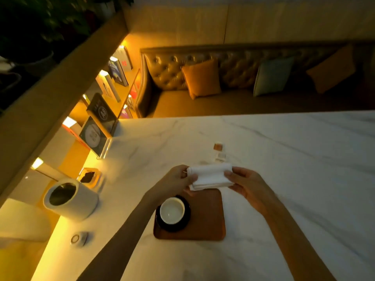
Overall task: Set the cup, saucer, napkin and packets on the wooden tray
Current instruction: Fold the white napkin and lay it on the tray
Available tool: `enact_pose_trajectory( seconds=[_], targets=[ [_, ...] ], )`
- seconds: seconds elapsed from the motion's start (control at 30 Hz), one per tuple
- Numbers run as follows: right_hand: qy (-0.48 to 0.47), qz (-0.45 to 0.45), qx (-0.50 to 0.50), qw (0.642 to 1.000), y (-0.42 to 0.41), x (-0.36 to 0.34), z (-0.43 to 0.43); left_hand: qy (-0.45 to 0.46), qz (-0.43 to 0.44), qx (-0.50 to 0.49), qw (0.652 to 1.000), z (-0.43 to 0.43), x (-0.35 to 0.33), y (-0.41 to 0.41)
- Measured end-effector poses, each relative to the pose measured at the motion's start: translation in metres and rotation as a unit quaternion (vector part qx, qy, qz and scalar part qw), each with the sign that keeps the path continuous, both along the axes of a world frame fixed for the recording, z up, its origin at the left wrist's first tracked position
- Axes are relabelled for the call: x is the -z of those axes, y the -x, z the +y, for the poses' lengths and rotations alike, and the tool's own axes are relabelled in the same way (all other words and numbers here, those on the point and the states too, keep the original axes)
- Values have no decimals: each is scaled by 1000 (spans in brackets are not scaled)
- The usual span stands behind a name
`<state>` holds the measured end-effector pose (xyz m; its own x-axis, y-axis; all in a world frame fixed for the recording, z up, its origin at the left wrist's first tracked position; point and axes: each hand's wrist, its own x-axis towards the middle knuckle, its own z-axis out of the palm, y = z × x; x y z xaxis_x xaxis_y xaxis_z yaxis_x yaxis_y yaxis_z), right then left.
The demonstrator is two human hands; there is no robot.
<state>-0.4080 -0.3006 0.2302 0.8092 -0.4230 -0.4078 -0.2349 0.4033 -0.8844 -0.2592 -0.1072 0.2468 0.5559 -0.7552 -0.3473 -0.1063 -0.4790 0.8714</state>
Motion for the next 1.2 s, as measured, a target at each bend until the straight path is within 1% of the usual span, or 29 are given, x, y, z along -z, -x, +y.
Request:
enact_pose_trajectory(
  seconds=[0.1, 0.17, 0.23, 0.3, 0.4, 0.53, 0.6, 0.67, 0.73, 0.77, 0.83, 0.9, 1.07, 1.13, 1.2],
  targets=[
    [-29, 75, 1, 997, 21, 56, 13, -45, 29, -10, 998, 7, 59, 16],
    [4, 141, -7, 990, 36, 93, 20, -88, 16, -15, 996, 12, 96, 28],
    [54, 209, -41, 975, 46, 126, 26, -135, -10, -9, 991, 17, 130, 38],
    [58, 260, -70, 961, 51, 154, 30, -164, -29, 7, 986, 20, 161, 46],
    [46, 300, -72, 950, 50, 184, 33, -191, 9, -4, 981, 17, 194, 57],
    [42, 317, -57, 946, 42, 214, 27, -212, 64, -52, 974, 1, 224, 63],
    [46, 314, -59, 946, 36, 224, 23, -205, 73, -79, 973, -9, 234, 61],
    [74, 283, -51, 955, 31, 232, 18, -163, 34, -103, 981, -17, 242, 60],
    [137, 251, -55, 957, 30, 241, 12, -121, -13, -142, 982, -21, 249, 62],
    [160, 241, -67, 955, 30, 245, 10, -115, -22, -164, 980, -23, 251, 65],
    [151, 244, -80, 955, 33, 254, 9, -118, -20, -185, 975, -25, 256, 71],
    [156, 263, -69, 950, 36, 265, 13, -134, -17, -173, 976, -26, 267, 78],
    [262, 271, -54, 925, 39, 278, 30, -208, -38, -140, 967, -27, 285, 98],
    [309, 278, -77, 906, 37, 280, 35, -244, -72, -104, 961, -29, 285, 100],
    [348, 280, -106, 888, 35, 280, 37, -279, -123, -52, 951, -31, 284, 100]
  ],
)
